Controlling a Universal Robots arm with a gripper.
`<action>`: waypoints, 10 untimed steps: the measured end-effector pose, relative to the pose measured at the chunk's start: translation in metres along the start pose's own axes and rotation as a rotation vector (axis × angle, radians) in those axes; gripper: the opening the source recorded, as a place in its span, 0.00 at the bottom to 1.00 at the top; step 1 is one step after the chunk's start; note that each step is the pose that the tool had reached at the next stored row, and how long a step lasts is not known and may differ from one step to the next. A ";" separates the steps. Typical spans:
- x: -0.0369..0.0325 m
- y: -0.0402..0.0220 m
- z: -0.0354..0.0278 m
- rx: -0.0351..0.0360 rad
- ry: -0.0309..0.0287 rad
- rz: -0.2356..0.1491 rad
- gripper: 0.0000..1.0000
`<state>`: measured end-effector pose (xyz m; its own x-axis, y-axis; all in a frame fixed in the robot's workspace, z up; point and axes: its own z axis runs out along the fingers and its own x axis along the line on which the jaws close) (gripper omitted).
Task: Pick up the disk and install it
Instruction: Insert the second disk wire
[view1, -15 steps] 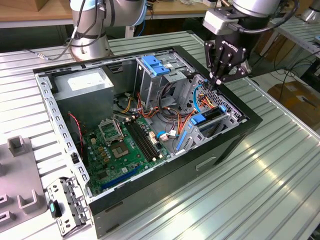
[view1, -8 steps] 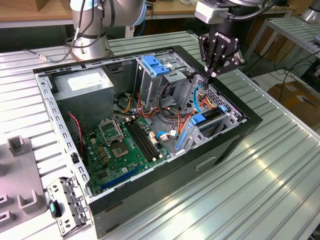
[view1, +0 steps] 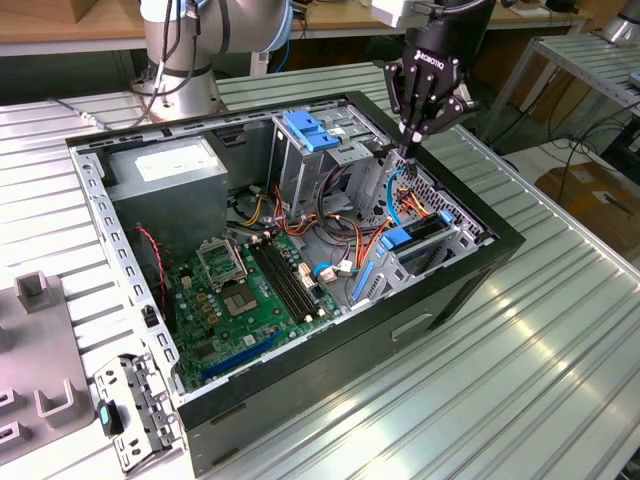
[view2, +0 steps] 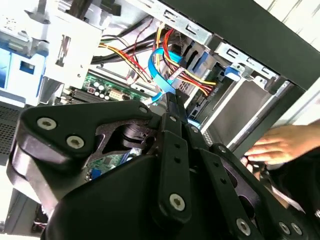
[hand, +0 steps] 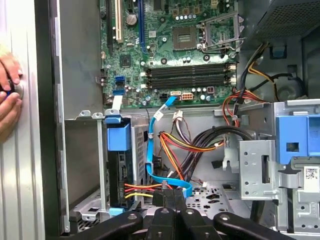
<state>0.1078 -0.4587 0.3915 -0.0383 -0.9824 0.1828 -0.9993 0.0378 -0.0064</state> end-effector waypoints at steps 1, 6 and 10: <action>-0.0029 -0.0002 0.0007 0.0003 0.0093 0.000 0.11; -0.0060 -0.0019 0.0082 0.0005 0.0160 0.000 0.11; -0.0066 -0.0020 0.0090 0.0030 0.0788 0.000 0.30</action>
<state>0.1101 -0.4540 0.3814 -0.0381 -0.9650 0.2596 -0.9993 0.0370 -0.0092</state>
